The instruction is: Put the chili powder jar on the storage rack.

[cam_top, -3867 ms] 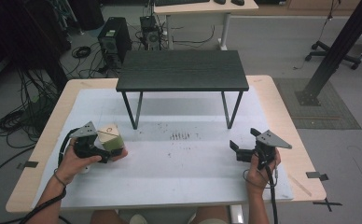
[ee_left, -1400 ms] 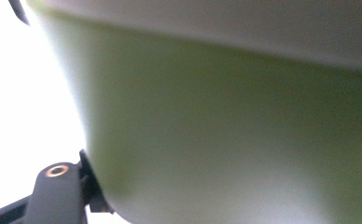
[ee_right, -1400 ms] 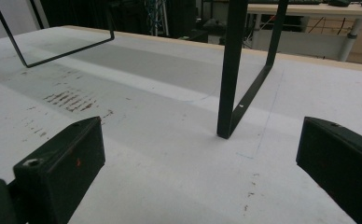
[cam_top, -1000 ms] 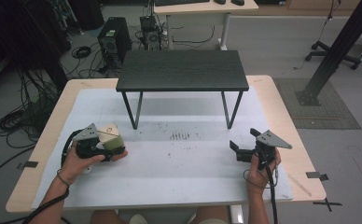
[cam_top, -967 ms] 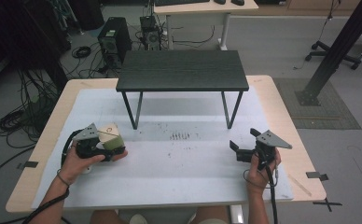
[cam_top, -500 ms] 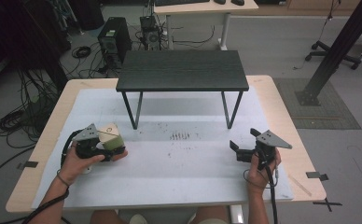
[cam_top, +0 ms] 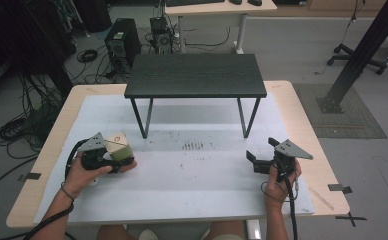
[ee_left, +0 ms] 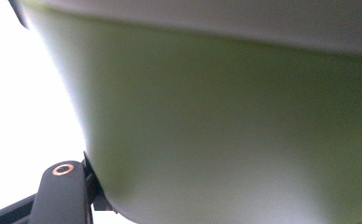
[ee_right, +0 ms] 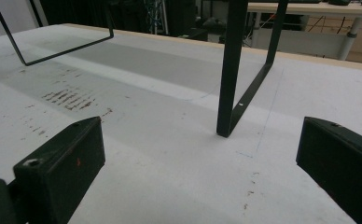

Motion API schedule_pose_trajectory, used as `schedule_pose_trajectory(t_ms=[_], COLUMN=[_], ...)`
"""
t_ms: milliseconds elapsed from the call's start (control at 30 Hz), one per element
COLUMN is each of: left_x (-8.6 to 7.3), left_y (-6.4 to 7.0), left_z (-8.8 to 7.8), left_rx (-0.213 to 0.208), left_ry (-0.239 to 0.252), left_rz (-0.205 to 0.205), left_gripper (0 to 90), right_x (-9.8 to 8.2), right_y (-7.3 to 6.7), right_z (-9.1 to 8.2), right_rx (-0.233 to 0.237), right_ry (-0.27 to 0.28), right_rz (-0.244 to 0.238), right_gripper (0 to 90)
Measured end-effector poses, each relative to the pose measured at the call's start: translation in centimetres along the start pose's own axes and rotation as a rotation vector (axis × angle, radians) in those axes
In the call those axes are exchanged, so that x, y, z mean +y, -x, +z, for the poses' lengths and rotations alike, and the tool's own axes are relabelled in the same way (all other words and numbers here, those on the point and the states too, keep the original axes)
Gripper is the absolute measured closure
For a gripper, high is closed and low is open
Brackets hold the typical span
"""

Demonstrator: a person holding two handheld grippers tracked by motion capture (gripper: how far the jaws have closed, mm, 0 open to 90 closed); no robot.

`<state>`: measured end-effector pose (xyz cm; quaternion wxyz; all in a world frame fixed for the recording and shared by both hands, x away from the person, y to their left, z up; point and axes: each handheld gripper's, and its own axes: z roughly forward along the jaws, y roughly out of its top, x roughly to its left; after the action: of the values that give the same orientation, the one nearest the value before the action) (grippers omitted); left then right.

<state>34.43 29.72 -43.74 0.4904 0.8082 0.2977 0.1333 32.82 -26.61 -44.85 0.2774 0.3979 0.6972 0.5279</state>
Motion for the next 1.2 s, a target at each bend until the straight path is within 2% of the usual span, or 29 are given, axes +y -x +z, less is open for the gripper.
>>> schedule_pose_trajectory(t_ms=[333,767,1200], left_x=[0.04,-0.04,0.06], left_y=[-0.1,-0.41,-0.47], left_z=[0.03,0.05,0.07], left_rx=[-0.001,-0.017,-0.025], left_ry=[0.002,0.018,0.006], left_rz=[0.0,-0.02,-0.011], left_gripper=[27.8,28.2,28.4], right_x=[0.01,0.04,0.08], right_y=[-0.01,-0.06,-0.12], right_z=[-0.03,-0.02,0.12], right_rx=[-0.001,-0.001,0.006], right_ry=[0.0,-0.002,-0.01], right_rz=[0.0,-0.005,-0.012], right_gripper=[1.1,1.1,1.1])
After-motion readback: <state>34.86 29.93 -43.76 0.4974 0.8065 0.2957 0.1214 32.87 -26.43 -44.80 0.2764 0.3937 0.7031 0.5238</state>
